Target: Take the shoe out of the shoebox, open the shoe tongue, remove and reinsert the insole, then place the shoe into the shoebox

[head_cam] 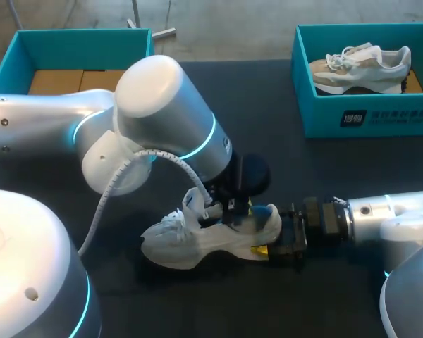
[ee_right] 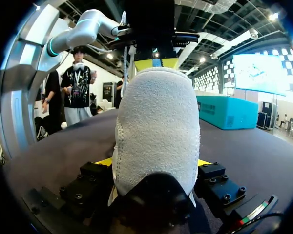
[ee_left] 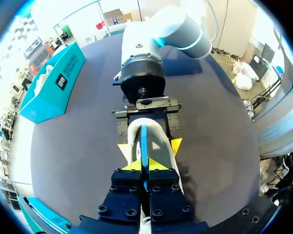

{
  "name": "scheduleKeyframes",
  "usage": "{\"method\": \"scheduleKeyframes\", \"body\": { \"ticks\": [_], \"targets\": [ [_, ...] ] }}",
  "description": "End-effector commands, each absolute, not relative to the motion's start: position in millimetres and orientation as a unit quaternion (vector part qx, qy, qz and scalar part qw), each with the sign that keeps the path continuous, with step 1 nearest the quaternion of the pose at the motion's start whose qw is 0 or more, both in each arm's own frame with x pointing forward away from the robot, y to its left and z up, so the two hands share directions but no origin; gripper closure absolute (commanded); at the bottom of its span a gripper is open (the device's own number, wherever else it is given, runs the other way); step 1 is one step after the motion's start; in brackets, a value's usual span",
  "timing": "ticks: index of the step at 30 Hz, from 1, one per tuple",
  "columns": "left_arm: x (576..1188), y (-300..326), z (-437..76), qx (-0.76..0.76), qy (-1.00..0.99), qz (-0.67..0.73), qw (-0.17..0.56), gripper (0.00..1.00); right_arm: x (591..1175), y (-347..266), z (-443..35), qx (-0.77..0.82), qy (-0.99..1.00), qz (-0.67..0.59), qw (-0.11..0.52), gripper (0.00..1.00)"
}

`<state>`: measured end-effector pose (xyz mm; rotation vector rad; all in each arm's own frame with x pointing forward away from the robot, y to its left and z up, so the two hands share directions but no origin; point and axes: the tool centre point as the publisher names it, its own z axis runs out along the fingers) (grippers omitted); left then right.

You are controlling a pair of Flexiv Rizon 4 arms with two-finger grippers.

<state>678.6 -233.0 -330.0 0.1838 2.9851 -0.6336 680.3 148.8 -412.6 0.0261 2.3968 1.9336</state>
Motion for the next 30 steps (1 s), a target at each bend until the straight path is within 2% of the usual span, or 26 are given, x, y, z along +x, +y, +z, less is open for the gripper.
{"method": "scheduleKeyframes", "body": {
  "ticks": [1,4,9,11,12,18,30],
  "targets": [
    [677.0,-230.1,-334.0,0.061,0.975,-0.208,0.04,0.72,679.5,151.2,-412.9,0.009,0.779,0.626,0.031,1.0],
    [675.7,-227.8,-336.6,0.06,0.976,-0.207,0.041,0.66,679.5,151.2,-412.9,0.009,0.779,0.626,0.031,1.0],
    [673.2,-223.5,-341.4,0.055,0.976,-0.205,0.041,0.71,679.5,151.2,-412.9,0.009,0.779,0.626,0.031,1.0],
    [672.1,-220.7,-342.4,0.049,0.977,-0.204,0.048,0.8,679.5,151.2,-412.9,0.009,0.779,0.626,0.031,1.0],
    [671.7,-219.4,-342.4,0.046,0.976,-0.204,0.054,0.99,679.5,151.2,-412.9,0.009,0.779,0.626,0.031,1.0],
    [672.1,-212.2,-333.8,0.012,0.972,-0.215,0.089,1.0,679.5,151.2,-412.9,0.009,0.779,0.626,0.031,1.0],
    [680.3,-224.2,-322.7,0.004,0.969,-0.229,0.096,1.0,679.5,151.2,-412.9,0.009,0.779,0.626,0.031,1.0]
  ]
}}
